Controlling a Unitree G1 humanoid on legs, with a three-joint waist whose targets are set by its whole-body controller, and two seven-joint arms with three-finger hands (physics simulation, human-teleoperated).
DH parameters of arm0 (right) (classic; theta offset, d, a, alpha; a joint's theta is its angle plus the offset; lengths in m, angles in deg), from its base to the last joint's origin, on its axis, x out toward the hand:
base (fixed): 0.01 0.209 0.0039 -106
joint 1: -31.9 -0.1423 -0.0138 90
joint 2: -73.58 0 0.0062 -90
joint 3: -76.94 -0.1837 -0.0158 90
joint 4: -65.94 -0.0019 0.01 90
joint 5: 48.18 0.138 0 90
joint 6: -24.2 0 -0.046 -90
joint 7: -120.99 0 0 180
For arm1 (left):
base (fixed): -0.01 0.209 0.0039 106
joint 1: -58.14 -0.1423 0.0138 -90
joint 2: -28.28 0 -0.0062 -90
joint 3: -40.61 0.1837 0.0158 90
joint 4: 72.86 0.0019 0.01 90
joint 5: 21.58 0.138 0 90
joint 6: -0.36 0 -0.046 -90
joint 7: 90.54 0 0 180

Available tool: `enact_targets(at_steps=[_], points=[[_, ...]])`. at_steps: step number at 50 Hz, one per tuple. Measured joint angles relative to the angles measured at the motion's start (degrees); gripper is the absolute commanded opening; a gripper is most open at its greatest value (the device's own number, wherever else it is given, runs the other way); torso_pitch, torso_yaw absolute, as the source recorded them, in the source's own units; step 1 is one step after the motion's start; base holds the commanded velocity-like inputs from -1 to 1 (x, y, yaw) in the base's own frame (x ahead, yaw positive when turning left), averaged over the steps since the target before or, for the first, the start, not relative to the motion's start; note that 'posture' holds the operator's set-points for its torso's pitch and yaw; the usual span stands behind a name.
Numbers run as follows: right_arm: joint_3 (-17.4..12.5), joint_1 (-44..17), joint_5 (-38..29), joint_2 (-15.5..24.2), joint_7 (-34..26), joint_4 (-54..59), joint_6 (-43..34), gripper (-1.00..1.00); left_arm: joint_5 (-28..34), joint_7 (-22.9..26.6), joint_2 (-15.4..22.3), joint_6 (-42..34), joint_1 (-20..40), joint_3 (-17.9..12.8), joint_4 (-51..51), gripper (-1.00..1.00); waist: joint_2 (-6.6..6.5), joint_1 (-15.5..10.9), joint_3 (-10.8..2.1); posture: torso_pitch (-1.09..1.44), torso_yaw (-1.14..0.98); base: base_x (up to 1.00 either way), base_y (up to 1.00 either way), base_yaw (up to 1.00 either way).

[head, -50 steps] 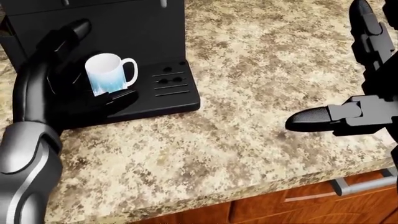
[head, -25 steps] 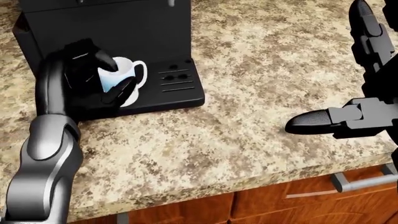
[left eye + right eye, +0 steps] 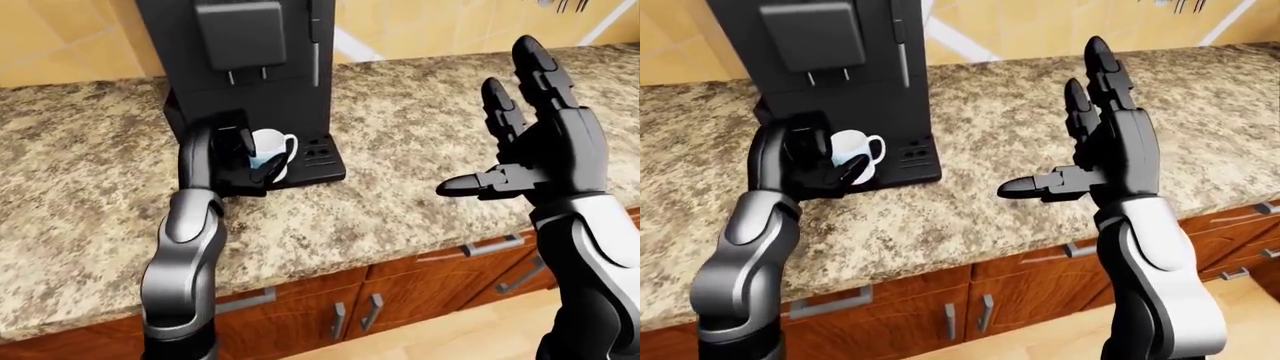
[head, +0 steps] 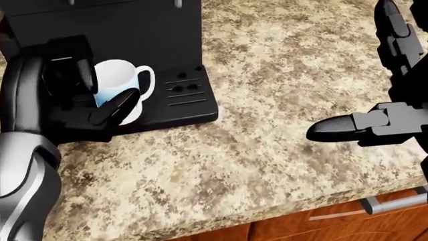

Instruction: Pick the mug from under the coffee machine dispenser and place it on the counter.

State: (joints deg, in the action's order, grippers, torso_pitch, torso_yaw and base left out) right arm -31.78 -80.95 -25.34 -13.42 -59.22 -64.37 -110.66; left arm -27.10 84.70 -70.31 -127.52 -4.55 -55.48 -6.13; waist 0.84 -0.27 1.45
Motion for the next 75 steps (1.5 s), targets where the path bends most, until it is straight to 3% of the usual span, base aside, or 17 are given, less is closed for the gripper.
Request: enact_targets(at_steps=[14,36,75], points=[[0.21,0.00,-0.65,-0.17,-0.23,-0.38,-0.09,1.00,-2.34,0.69,2.73,-3.27,-6.84,-5.35,-7.75,-1.00,-0.13,0.00,0.50,0.00,0.00,0.00,0.00,0.00],[-1.42,-1.63,1.64,1.96,0.97,-0.88,-1.70,1.00,-8.54,-0.15,10.56,-3.89,-8.73,-16.61,-8.76,-1.00,-0.53,-0.10,0.89,0.00,0.00,0.00,0.00,0.00],[-2.45,-2.76,4.14,4.02,2.56,-1.60,-2.65,1.00,-10.02,-0.71,15.89,3.77,-11.05,-22.33,0.97,-1.00,-0.78,0.05,0.89,0.00,0.00,0.00,0.00,0.00]])
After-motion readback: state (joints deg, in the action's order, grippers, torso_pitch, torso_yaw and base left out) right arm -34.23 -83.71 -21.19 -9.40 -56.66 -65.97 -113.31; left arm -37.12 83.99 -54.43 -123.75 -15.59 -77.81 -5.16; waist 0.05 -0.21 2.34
